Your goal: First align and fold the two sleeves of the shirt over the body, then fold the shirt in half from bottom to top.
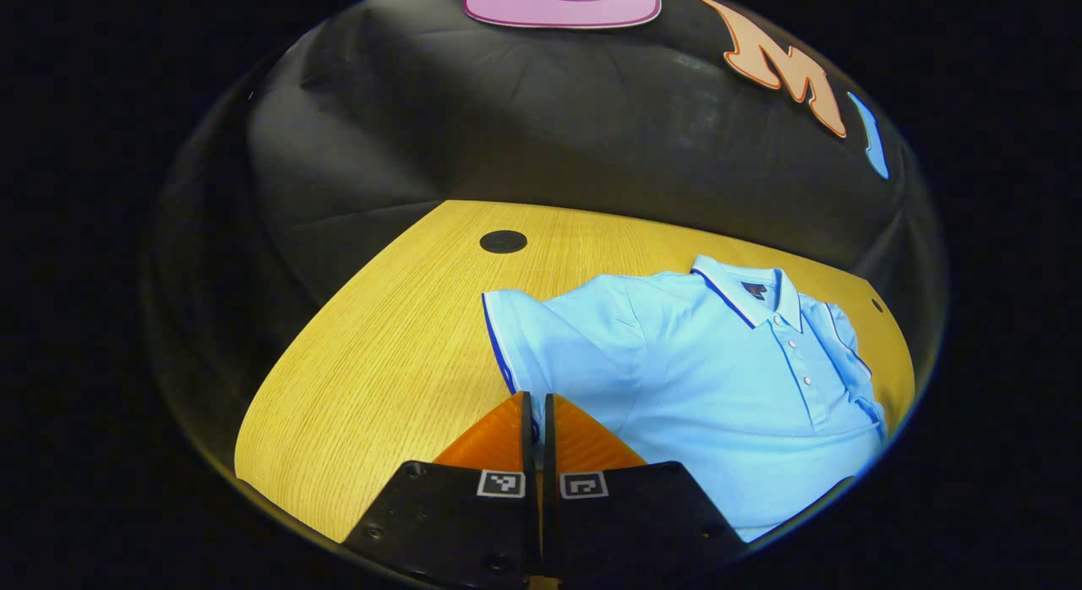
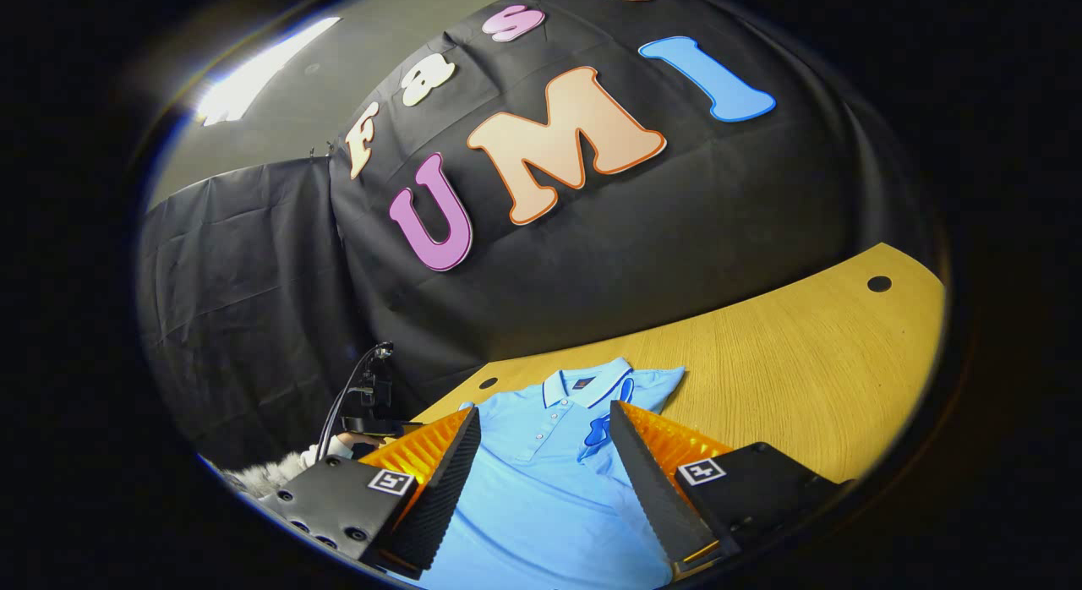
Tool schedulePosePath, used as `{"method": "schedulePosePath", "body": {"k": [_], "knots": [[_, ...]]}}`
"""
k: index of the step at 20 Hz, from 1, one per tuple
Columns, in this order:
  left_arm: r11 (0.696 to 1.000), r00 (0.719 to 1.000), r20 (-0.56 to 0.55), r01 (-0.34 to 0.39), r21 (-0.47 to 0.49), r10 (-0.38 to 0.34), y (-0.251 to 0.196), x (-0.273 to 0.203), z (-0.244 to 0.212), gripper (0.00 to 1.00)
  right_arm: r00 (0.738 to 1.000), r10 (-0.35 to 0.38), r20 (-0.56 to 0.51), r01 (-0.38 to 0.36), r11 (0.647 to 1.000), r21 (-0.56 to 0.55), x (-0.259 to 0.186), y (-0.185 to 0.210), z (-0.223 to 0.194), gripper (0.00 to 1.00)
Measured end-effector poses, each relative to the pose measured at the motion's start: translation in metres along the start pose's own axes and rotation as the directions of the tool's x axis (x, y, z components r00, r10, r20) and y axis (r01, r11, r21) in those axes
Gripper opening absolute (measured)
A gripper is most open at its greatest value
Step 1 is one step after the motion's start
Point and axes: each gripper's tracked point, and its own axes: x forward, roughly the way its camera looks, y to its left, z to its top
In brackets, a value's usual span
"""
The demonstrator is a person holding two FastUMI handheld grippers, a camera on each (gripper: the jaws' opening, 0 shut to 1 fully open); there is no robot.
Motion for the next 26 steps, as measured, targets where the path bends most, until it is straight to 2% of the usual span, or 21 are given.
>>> {"method": "schedulePosePath", "body": {"k": [8, 12, 15, 18, 21, 26], "knots": [[0.999, 0.993, 0.109, 0.044, -0.023, -0.041, -0.012, -0.017, 0.032, 0.0, 1.0, -0.007, -0.002, 0.007, 1.0, 0.002, 0.0, -0.001, -0.002, 0.97], [0.994, 0.985, 0.136, 0.107, 0.013, -0.108, -0.045, -0.027, 0.05, 0.0, 1.0, -0.015, 0.0, 0.015, 1.0, -0.003, 0.0, -0.002, -0.003, 0.97], [0.986, 0.973, 0.166, 0.15, 0.073, -0.16, -0.079, -0.032, 0.065, 0.0, 1.0, -0.019, -0.002, 0.019, 1.0, -0.005, 0.0, -0.005, -0.003, 0.97], [0.968, 0.961, 0.176, 0.183, 0.171, -0.213, -0.119, -0.032, 0.073, 0.0, 1.0, -0.024, -0.006, 0.024, 1.0, -0.004, 0.001, -0.006, -0.006, 0.97], [0.932, 0.949, 0.158, 0.218, 0.291, -0.271, -0.165, -0.036, 0.067, 0.0, 1.0, -0.027, -0.01, 0.027, 1.0, -0.004, 0.001, -0.007, -0.006, 0.97], [0.881, 0.932, 0.127, 0.269, 0.39, -0.34, -0.225, -0.036, 0.051, 0.0, 0.999, -0.035, -0.016, 0.035, 0.999, -0.007, 0.001, -0.01, -0.008, 0.97]]}}
